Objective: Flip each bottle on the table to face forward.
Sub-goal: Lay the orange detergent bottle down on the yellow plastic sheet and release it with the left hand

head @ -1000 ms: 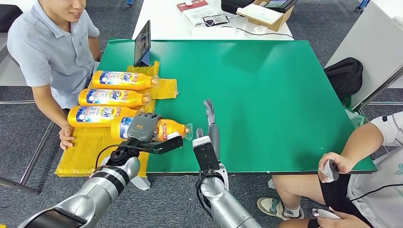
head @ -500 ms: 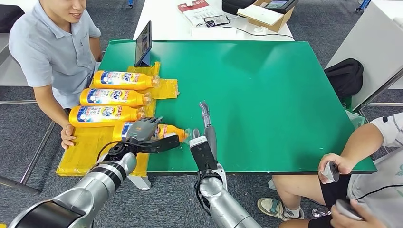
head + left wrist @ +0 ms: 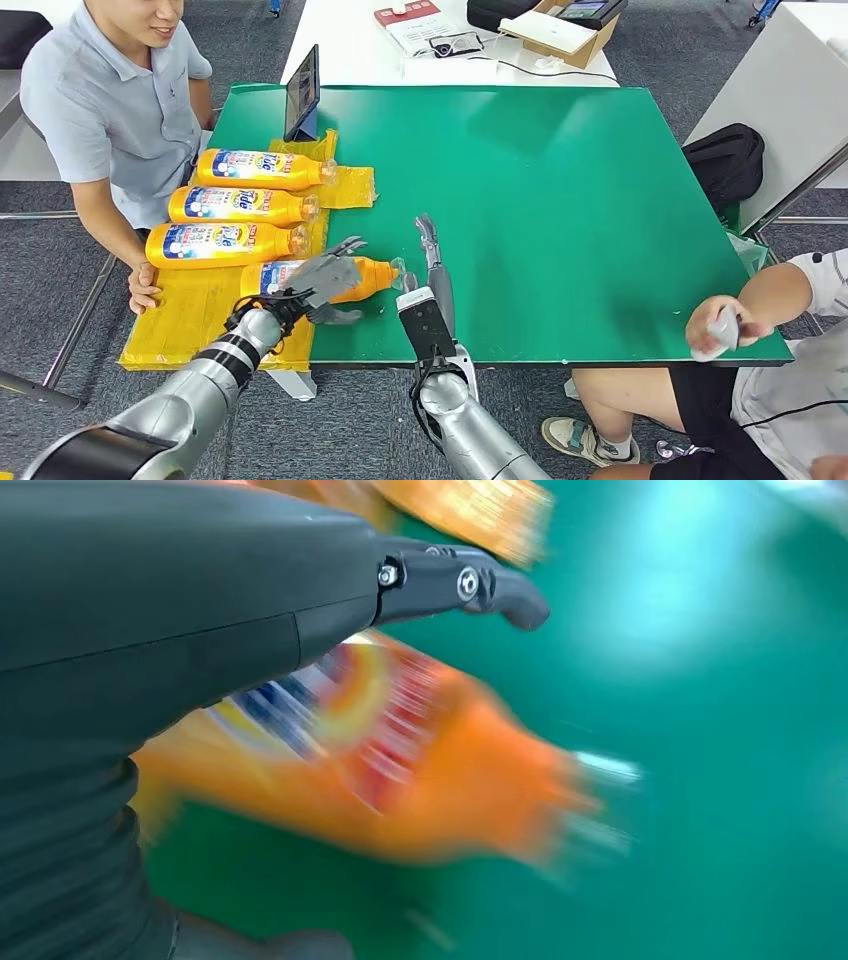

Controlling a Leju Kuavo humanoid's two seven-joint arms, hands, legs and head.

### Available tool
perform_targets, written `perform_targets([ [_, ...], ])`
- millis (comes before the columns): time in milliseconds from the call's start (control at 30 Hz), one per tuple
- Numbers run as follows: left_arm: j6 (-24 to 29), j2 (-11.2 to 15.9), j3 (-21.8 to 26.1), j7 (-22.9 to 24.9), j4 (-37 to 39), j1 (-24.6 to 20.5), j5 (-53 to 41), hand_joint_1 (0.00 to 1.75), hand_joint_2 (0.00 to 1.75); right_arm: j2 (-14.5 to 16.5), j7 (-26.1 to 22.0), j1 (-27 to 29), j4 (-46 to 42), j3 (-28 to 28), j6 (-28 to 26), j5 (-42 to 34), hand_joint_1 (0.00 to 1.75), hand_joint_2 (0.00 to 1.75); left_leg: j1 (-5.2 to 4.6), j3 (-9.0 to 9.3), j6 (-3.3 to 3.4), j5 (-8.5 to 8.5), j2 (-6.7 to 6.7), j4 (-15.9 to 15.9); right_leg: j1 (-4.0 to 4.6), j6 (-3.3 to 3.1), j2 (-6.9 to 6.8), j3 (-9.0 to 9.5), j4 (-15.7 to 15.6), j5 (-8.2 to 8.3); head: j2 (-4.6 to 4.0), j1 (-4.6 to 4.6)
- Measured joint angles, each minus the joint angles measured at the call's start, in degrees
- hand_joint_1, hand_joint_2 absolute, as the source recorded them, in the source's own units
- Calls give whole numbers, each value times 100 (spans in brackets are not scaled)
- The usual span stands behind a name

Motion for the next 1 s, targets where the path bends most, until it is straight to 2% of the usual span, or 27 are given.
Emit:
perform_targets([
  [67, -329, -106, 239, -336, -389, 298, 870, 0, 175, -22, 0, 2, -14, 0, -37, 3, 0, 0, -1, -1, 0, 0, 2, 0, -1, 0, 1, -2, -1, 0, 0, 1],
  [133, -488, -235, 410, -472, -943, 653, 1796, 0, 175, -61, 0, 15, -101, 0, -108, -13, 0, 0, -2, -3, 1, -1, 2, 1, -1, 0, 1, -5, -1, 0, 0, 1],
  [333, -570, -488, 521, -494, -2644, 1621, 4199, 0, 175, -238, 0, 163, -1121, -57, -846, 396, 0, 0, -2, -16, 0, -5, 3, 2, -1, 0, 1, -21, -2, -1, -1, 1],
  [467, -385, -555, 513, -480, -3492, 2097, 4943, 0, 175, -283, -1, 377, -1879, -392, -916, 902, 0, 0, -1, -17, 0, -5, 3, 1, 1, -1, 1, -23, -3, -2, -1, -1],
  [633, -210, -556, 499, -492, -4129, 2475, 4993, 0, 175, -366, 0, 678, -2433, -647, -920, 987, 0, 0, -1, -19, 0, -5, 2, 1, 0, -1, 1, -23, -3, -2, 0, 0],
  [767, 88, -548, 491, -604, -4435, 2668, 4855, 0, 175, -456, 0, 941, -2674, -752, -920, 1028, 0, 175, -1, -19, 0, -6, 1, 1, 0, -1, 0, -22, -3, -2, -1, 0],
  [833, 580, -540, 494, -757, -4625, 2807, 4548, 0, 175, -549, 1, 1145, -2773, -782, -920, 911, 0, 175, -1, -19, 1, -6, 1, 1, 0, 0, 0, -22, -4, -3, -1, 1],
  [933, 1890, -481, 553, -1009, -5038, 3123, 3765, 0, 175, -715, 1, 1680, -3179, -958, -922, 1101, 0, 175, -1, -24, 0, -12, -1, 1, 0, 0, -1, -25, -4, -6, 0, 1],
  [1000, 2655, -392, 709, -1112, -5390, 3397, 3446, 0, 175, -766, -1, 2153, -3688, -1329, -926, 1340, 0, 175, -1, -26, 1, -22, -2, 1, 0, 0, -1, -26, -5, -14, 0, -1],
])
